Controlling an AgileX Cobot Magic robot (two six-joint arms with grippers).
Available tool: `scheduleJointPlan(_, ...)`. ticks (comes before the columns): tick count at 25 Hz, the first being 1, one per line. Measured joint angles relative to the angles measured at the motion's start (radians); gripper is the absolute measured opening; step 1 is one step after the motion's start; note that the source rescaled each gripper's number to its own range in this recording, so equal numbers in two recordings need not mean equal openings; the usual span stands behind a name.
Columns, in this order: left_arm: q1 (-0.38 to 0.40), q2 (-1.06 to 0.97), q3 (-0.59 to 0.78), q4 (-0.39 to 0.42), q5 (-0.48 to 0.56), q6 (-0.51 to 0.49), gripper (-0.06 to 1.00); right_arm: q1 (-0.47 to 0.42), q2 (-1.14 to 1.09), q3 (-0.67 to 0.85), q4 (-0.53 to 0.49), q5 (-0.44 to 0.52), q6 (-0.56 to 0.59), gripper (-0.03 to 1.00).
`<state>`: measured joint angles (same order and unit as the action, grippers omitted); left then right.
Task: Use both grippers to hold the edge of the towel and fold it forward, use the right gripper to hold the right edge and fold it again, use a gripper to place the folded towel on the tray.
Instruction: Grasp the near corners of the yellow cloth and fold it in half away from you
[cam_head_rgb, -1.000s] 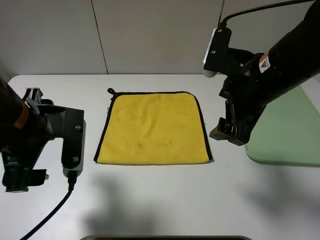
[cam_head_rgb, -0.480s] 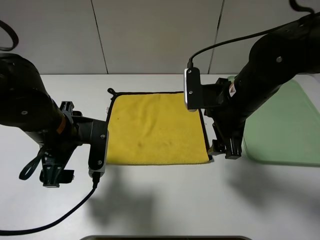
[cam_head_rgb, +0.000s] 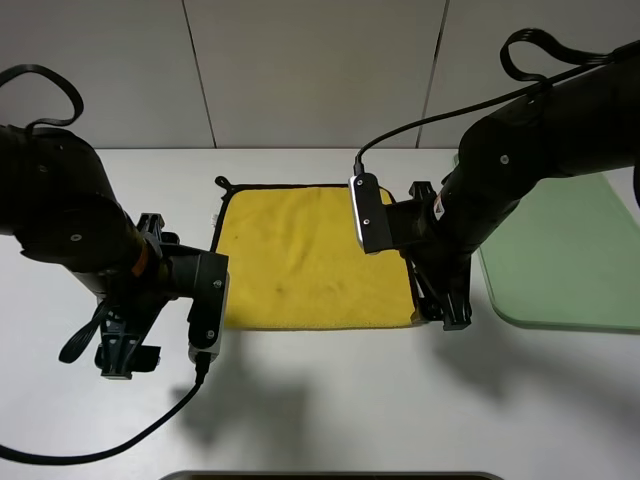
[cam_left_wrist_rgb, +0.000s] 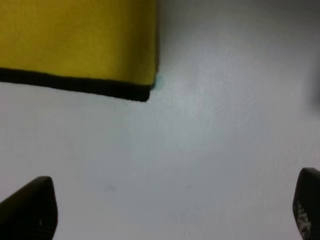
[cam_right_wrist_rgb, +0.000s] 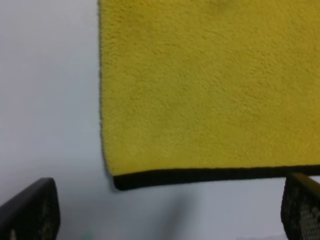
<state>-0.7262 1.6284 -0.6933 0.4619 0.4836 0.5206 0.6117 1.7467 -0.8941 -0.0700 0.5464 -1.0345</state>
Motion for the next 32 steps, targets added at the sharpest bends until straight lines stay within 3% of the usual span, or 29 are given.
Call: scheduleJointPlan(32,0.001,0.082,-0.001,-0.002,-0.138,0.024,0.96,0.0,0.19,-0.006,0.004,-0.015,-0.054,1.0)
